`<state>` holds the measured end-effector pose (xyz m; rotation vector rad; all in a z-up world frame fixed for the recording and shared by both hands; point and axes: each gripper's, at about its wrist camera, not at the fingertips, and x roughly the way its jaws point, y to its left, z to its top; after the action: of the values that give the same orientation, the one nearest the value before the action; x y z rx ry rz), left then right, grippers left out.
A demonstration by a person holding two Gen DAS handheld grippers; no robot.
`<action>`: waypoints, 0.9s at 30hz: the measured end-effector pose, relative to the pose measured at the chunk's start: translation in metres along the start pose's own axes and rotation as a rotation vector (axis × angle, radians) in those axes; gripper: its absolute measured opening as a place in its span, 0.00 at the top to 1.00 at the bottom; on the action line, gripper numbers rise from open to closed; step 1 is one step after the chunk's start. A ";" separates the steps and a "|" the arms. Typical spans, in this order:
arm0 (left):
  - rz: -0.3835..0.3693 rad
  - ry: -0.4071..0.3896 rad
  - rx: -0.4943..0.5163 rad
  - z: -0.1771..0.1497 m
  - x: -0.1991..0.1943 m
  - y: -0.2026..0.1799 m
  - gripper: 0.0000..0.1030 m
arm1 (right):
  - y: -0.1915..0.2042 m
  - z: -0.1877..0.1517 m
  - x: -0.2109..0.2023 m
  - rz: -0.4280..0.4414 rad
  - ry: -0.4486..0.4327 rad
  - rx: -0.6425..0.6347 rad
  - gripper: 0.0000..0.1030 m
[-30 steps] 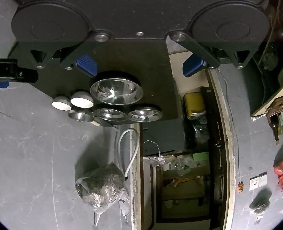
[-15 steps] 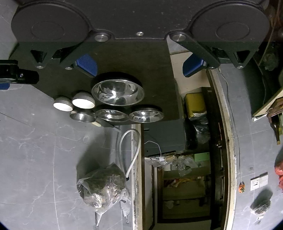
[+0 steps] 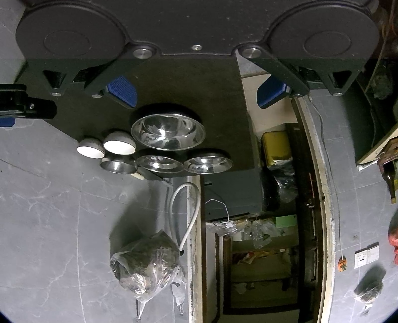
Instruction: Organize plates and bowls
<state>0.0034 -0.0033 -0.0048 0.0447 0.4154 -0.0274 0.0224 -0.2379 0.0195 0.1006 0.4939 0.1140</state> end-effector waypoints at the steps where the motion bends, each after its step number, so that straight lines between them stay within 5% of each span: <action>1: 0.001 0.000 0.000 0.000 0.000 0.000 0.01 | 0.000 0.000 0.000 0.000 0.001 0.000 0.00; 27: -0.002 0.014 0.002 -0.006 0.011 0.000 0.01 | 0.001 -0.002 0.001 -0.001 0.005 0.000 0.00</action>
<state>0.0110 -0.0034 -0.0152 0.0469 0.4291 -0.0295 0.0229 -0.2365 0.0175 0.0995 0.4986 0.1131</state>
